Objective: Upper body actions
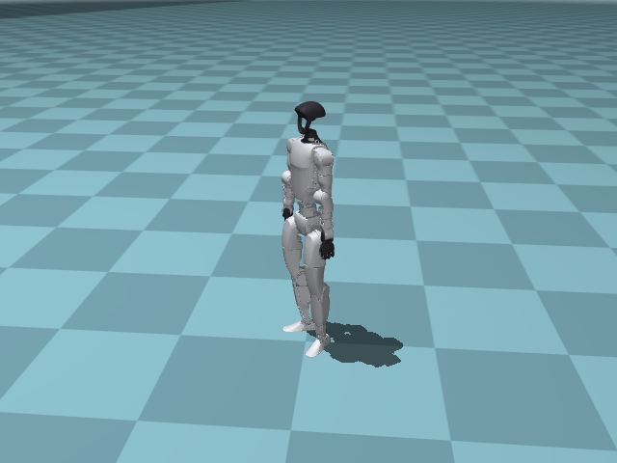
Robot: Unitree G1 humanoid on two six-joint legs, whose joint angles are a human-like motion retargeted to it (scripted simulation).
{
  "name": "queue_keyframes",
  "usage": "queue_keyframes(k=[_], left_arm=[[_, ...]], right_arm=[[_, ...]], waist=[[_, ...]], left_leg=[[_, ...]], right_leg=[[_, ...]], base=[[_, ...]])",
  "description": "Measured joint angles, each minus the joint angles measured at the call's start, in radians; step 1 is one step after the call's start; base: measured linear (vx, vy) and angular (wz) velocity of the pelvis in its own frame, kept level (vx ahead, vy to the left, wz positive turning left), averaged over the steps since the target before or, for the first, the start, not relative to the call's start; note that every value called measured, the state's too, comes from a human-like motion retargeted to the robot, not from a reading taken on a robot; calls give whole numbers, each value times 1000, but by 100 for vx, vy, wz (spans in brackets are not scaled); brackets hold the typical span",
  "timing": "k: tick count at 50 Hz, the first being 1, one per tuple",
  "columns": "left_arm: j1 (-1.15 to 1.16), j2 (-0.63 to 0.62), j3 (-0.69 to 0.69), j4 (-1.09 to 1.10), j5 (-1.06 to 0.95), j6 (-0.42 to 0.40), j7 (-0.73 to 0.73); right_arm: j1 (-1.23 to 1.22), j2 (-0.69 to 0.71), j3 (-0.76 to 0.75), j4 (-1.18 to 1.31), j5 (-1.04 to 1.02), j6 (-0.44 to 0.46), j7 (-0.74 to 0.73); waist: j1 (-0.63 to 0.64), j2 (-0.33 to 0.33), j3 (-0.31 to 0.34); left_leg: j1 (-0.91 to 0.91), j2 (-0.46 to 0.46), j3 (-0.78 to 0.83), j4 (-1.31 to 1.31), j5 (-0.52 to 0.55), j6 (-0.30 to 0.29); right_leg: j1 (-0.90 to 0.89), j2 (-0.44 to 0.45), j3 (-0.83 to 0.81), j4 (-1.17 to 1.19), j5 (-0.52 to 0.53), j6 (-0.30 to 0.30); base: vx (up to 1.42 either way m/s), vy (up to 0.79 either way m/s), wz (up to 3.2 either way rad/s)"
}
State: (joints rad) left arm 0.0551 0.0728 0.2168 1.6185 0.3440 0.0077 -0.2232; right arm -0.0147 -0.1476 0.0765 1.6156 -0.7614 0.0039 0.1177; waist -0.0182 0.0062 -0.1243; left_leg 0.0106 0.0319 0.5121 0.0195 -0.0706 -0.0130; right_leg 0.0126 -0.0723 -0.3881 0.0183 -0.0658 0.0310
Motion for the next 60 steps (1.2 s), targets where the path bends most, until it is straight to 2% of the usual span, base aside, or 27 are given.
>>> queue_keyframes(k=[28,37,49,56,60], left_arm=[[-18,6,-46,5,4,4,7],[-31,-14,-95,-14,18,-4,103],[-43,34,-84,-12,23,0,31],[-28,85,-62,-7,-2,18,75],[-18,106,-66,4,2,32,92]], right_arm=[[-11,-12,-19,-8,0,-16,15],[-12,-38,-43,-22,-10,-32,-12],[0,-31,-34,-39,30,-50,-36],[-19,-24,20,-64,-26,-56,-51],[-13,-23,25,-76,-38,-62,-56]], waist=[[-4,-15,-8],[17,-32,37],[43,-49,120],[54,-49,174],[25,-44,181]], left_leg=[[-23,3,-24,25,-2,-1],[-2,-31,-5,18,-18,27],[20,-55,57,5,-36,63],[37,-45,129,-6,-43,71],[34,-44,132,-7,-43,75]], right_leg=[[0,-8,-3,-4,0,10],[0,-42,8,5,20,33],[-38,-84,25,56,67,71],[-90,-61,79,151,52,75],[-94,-24,151,162,44,86]], base=[[1,1,5],[5,9,-10],[5,8,-29],[-3,1,-58],[0,0,0]])
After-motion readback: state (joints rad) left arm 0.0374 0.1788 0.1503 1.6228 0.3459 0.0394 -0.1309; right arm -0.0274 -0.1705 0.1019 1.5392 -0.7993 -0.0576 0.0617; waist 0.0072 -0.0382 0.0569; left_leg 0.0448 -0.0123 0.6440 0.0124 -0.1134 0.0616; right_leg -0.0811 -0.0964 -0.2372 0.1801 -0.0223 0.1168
